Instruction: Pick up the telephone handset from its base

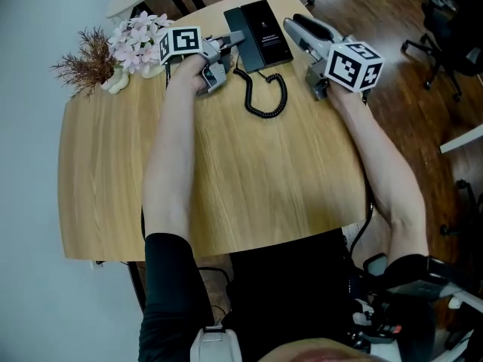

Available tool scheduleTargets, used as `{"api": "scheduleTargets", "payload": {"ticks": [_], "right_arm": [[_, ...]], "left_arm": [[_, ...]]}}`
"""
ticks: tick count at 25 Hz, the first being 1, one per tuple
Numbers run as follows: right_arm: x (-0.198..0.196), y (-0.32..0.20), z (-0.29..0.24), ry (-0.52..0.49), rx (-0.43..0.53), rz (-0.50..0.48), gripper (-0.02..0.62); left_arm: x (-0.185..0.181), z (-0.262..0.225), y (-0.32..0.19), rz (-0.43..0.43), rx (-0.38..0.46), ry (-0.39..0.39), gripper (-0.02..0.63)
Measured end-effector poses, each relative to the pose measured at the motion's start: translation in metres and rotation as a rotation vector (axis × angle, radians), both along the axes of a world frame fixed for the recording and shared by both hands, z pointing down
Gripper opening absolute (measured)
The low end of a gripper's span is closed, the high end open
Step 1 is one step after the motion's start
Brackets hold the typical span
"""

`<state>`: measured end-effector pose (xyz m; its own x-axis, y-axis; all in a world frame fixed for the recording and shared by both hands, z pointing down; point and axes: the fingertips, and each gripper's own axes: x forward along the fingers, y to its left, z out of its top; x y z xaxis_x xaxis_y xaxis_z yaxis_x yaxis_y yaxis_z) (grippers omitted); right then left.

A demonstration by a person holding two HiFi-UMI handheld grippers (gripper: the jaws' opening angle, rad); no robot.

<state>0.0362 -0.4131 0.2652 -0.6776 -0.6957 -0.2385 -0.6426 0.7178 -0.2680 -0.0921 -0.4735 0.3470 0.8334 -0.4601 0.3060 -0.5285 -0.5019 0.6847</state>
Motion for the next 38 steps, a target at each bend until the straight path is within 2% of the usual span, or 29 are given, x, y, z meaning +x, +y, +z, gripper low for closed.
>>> {"api": "scheduleTargets", "payload": {"ticks": [5,8,13,16,19,22,30,35,38], "right_arm": [[-0.001,0.000,-0.001,0.002,0.005,-0.005,0.133],[0.002,-0.001,0.000,-0.002,-0.005,0.003,0.130],[0.006,-0.002,0.001,-0.007,-0.005,0.007,0.121],[0.008,-0.001,0.000,-0.008,-0.004,0.007,0.120],[0.009,0.000,0.001,-0.006,-0.002,0.004,0.117],[0.007,0.001,0.001,0.000,0.001,0.000,0.115],[0.008,0.004,0.001,0.003,0.001,-0.004,0.107],[0.000,0.004,0.000,0.022,0.008,-0.004,0.106],[0.001,0.005,-0.001,0.013,0.006,0.005,0.100]], "left_arm": [[0.002,-0.004,0.002,0.008,0.037,0.004,0.122],[0.000,-0.006,0.003,-0.007,0.039,0.043,0.109],[-0.005,-0.013,0.005,-0.046,0.016,0.210,0.084],[-0.007,-0.023,0.012,-0.059,0.029,0.292,0.081],[-0.004,-0.047,0.030,-0.057,0.050,0.410,0.080],[-0.003,-0.077,0.056,-0.036,0.114,0.479,0.080],[0.007,-0.157,0.128,0.040,0.280,0.582,0.080],[0.016,-0.215,0.176,0.137,0.407,0.641,0.079],[0.021,-0.237,0.204,0.192,0.453,0.675,0.078]]}}
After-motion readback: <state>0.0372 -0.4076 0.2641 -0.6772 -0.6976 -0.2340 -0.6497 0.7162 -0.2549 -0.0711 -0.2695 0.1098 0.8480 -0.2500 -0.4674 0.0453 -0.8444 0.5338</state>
